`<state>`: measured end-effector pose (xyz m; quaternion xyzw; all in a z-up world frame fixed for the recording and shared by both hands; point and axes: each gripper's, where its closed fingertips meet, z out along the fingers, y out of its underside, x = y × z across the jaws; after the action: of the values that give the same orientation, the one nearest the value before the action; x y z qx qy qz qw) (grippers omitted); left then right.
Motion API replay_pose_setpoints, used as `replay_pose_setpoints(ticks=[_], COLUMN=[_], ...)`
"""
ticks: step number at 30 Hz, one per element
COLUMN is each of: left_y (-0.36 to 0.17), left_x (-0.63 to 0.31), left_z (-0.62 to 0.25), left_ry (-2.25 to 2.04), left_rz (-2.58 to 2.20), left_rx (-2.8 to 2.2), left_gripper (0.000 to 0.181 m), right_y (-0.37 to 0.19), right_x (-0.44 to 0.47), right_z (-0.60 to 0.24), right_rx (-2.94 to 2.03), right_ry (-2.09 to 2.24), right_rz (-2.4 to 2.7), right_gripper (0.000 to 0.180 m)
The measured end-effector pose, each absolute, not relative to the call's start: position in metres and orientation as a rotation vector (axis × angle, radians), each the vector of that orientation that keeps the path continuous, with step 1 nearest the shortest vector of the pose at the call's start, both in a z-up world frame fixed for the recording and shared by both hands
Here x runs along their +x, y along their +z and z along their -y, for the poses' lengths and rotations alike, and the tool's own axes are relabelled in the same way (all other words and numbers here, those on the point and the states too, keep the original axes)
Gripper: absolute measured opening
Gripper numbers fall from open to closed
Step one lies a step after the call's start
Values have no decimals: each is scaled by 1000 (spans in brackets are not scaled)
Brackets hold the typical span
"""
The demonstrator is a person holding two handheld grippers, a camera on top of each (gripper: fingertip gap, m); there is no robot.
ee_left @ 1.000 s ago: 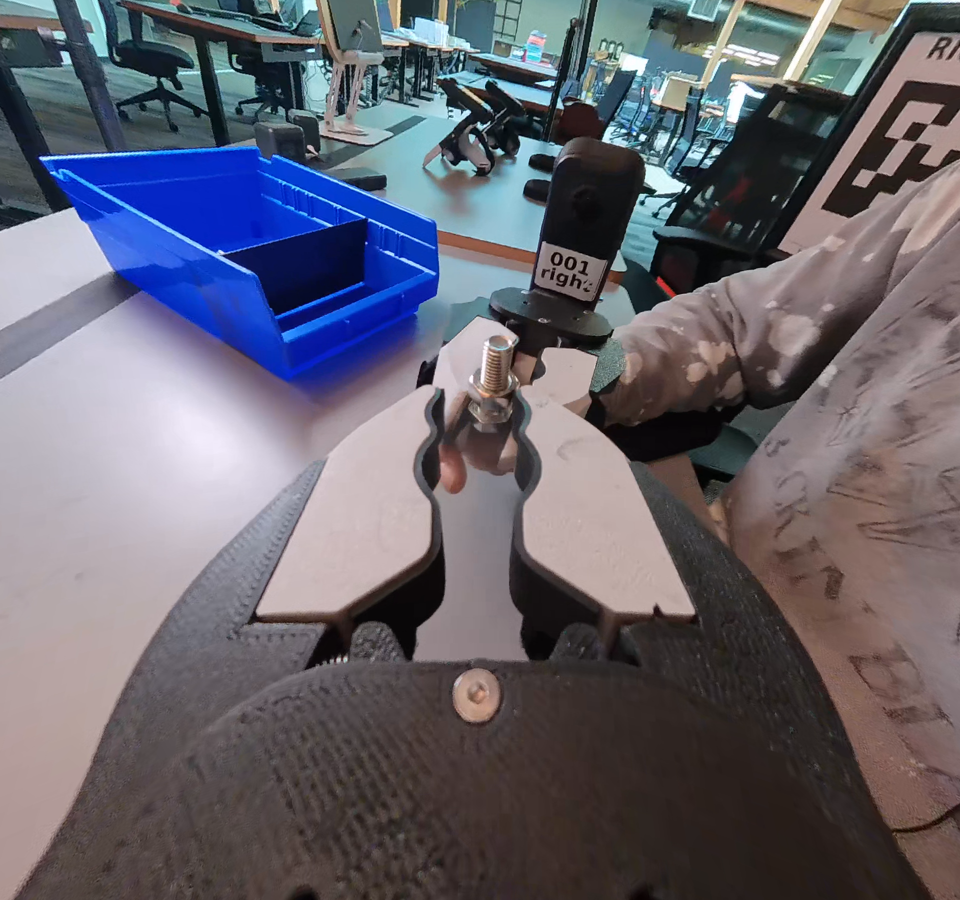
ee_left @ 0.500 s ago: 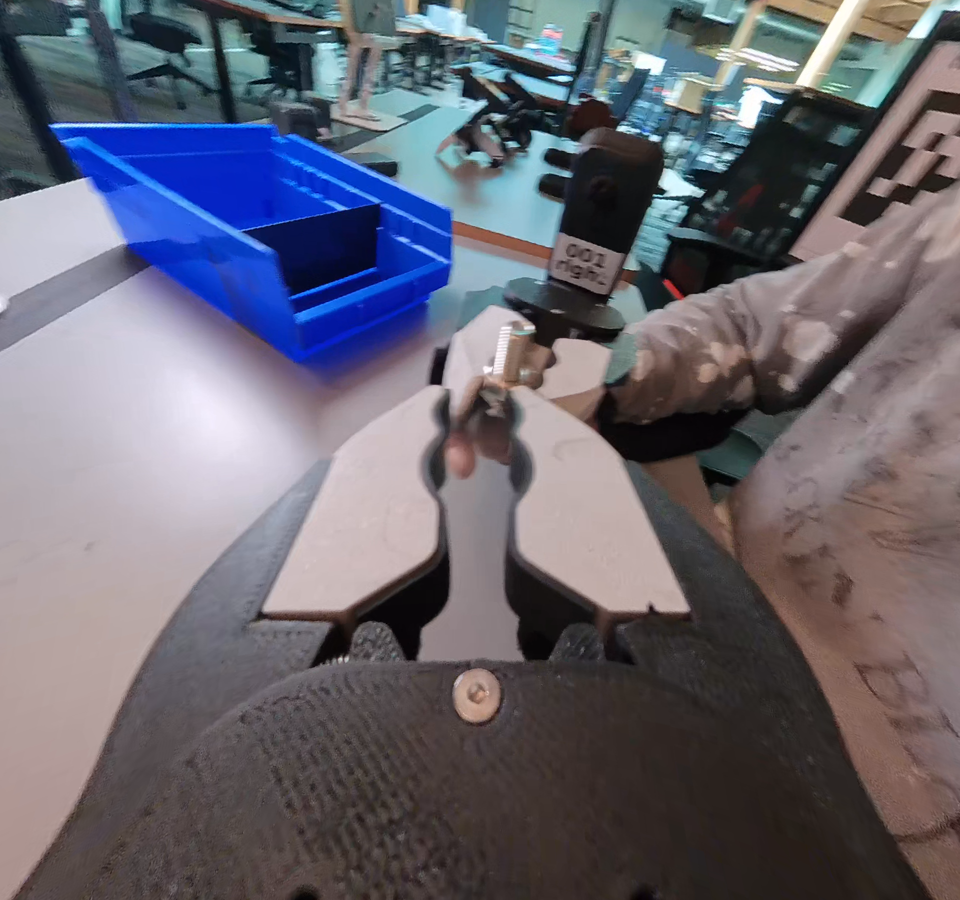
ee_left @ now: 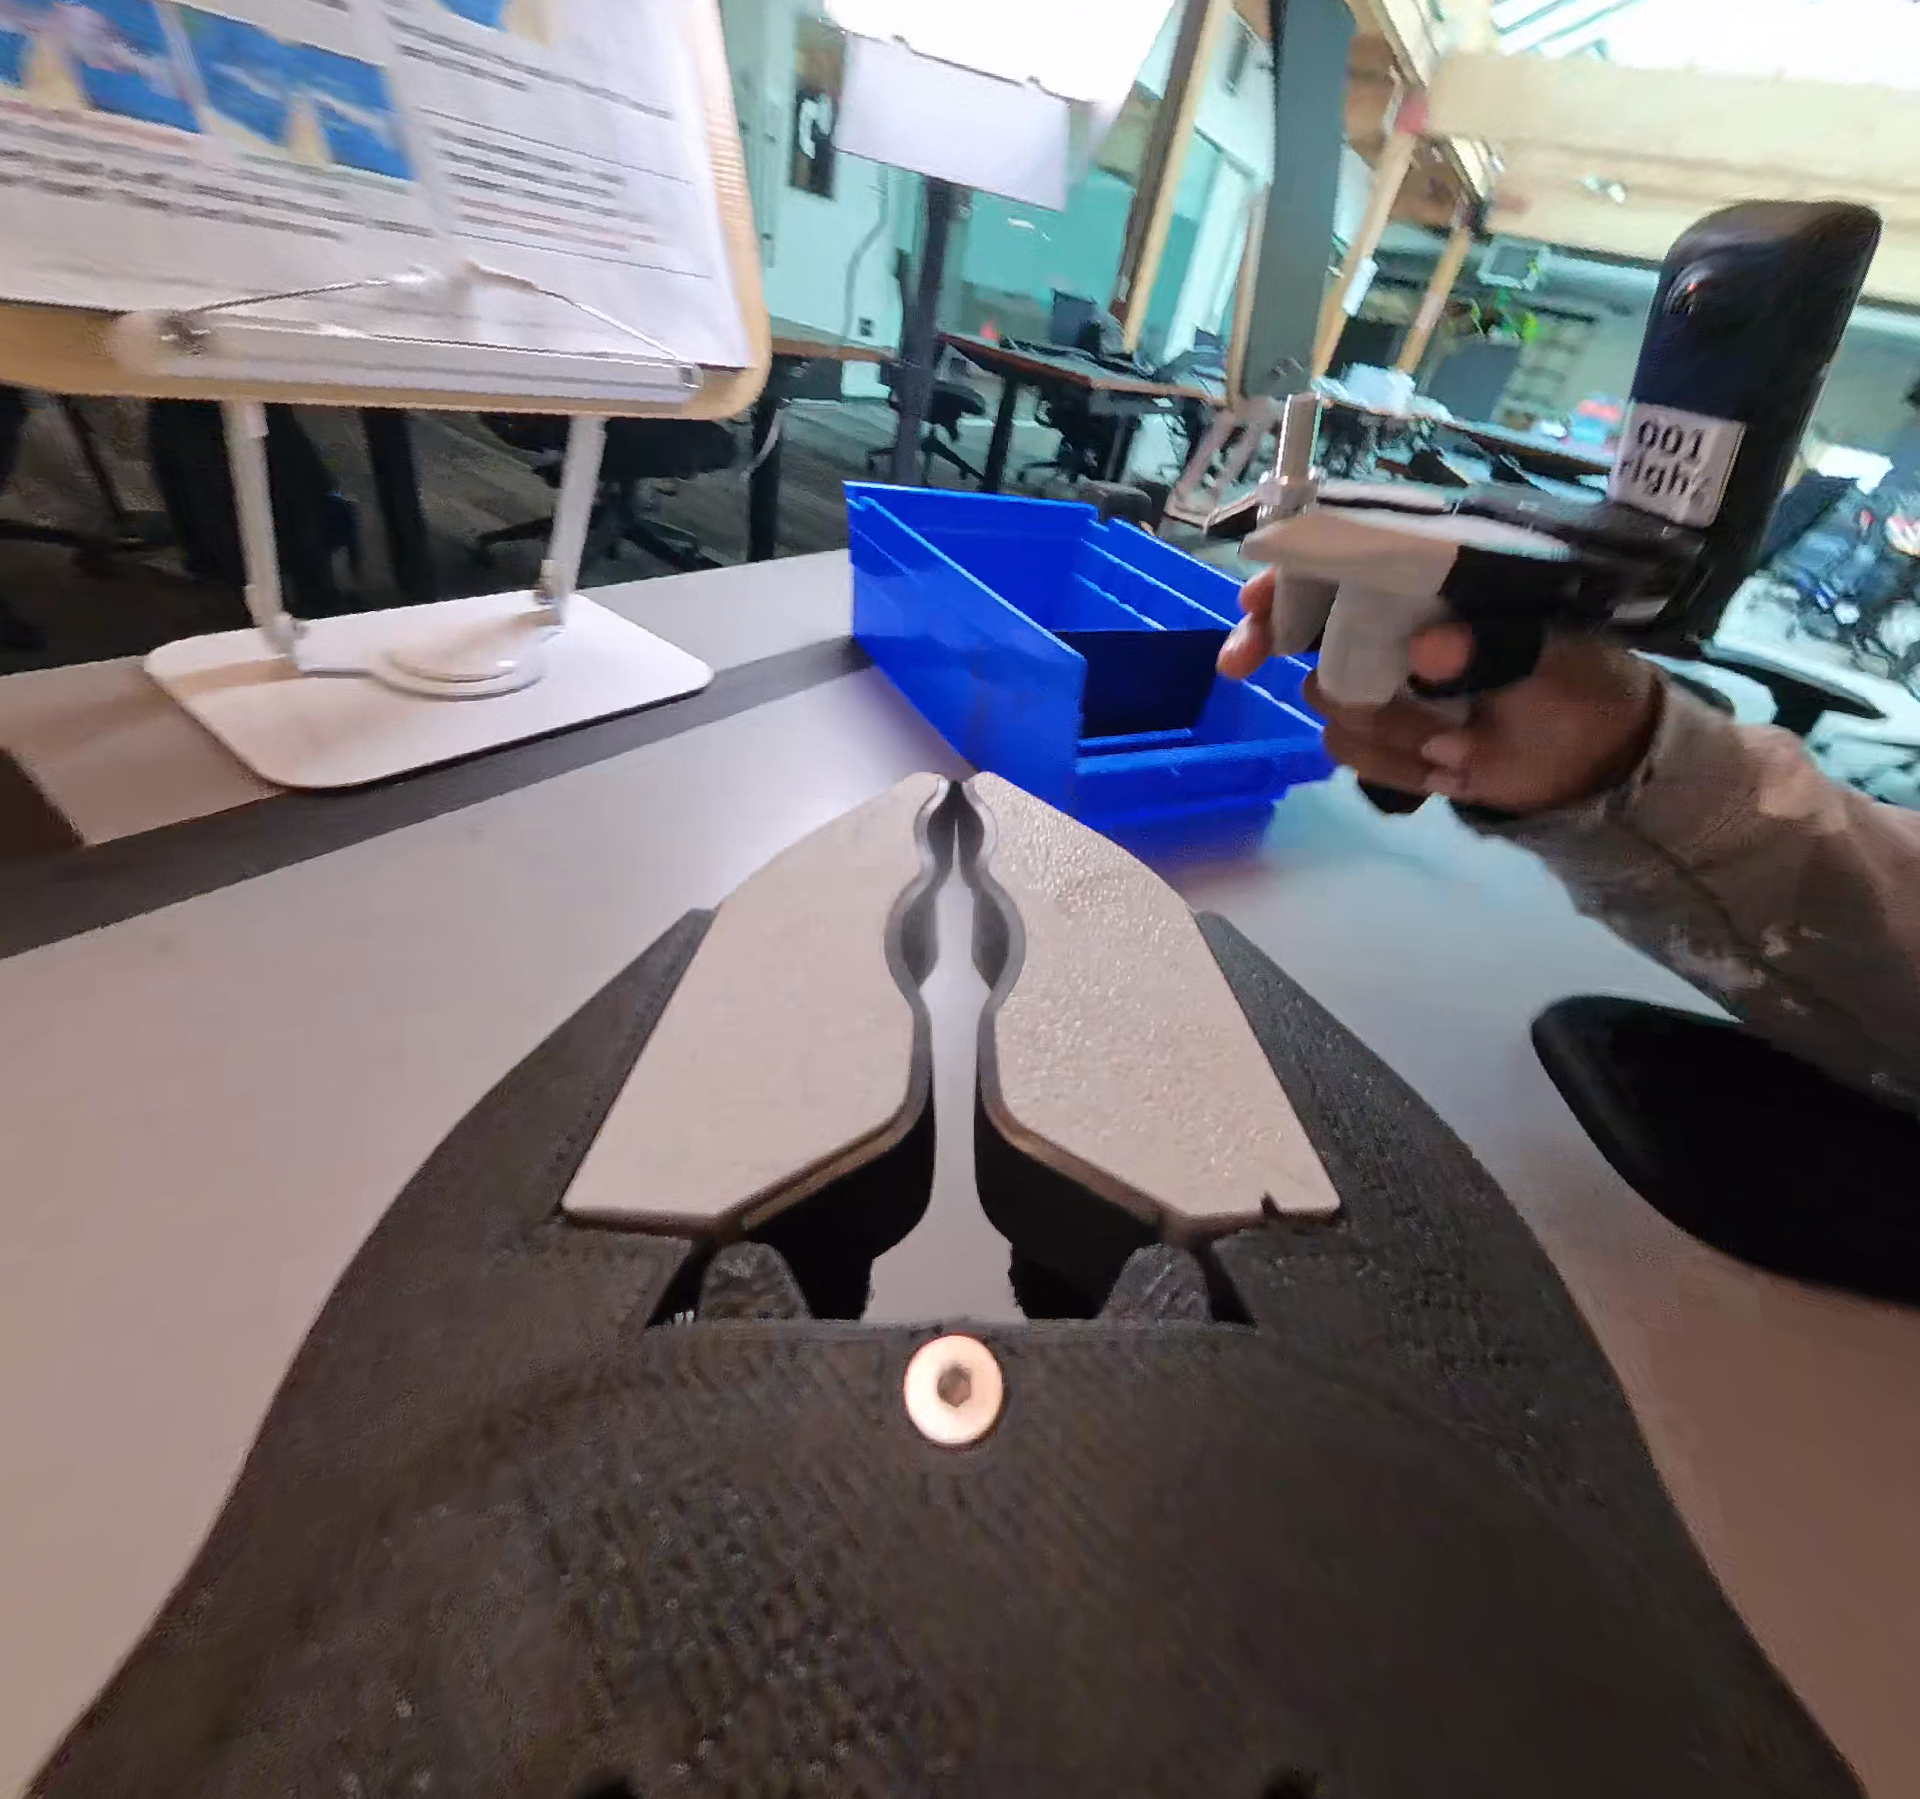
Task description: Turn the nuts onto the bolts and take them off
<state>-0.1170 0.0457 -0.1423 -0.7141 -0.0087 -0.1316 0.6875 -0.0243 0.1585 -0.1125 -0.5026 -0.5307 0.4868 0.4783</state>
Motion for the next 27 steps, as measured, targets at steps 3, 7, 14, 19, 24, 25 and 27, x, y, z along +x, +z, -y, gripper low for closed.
replay_pose_setpoints(ticks=[3, 7, 14, 19, 24, 25, 27], left_y=[-150, -158, -170, -179, -182, -182, -182], left_x=[-135, -142, -158, -168, -172, -172, -171], left_z=[-46, -47, -47, -48, -49, -50, -50], left_ry=[-277, -235, -183, -220, -236, -239, -250], left_rz=[101, 99, 100, 136, 140, 141, 135], left_rx=[-1576, -1590, -1619, -1639, -1642, -1641, -1641], left_gripper=[0, 0, 0, 1, 1, 1, 2], right_y=[-96, -141, -261, -294, -271, -257, -220], right_x=[-21, -23, -23, -25, -30, -33, -38], right_z=[-245, -358, -429, -433, -436, -434, -429], right_rx=[-1408, -1777, -2264, -2452, -2368, -2325, -2195], right_ry=[936, 637, 301, 224, 230, 277, 406], right_rz=[1256, 1344, 1534, 1553, 1551, 1539, 1502], right_gripper=[18, 19, 19, 19, 27, 28, 29])
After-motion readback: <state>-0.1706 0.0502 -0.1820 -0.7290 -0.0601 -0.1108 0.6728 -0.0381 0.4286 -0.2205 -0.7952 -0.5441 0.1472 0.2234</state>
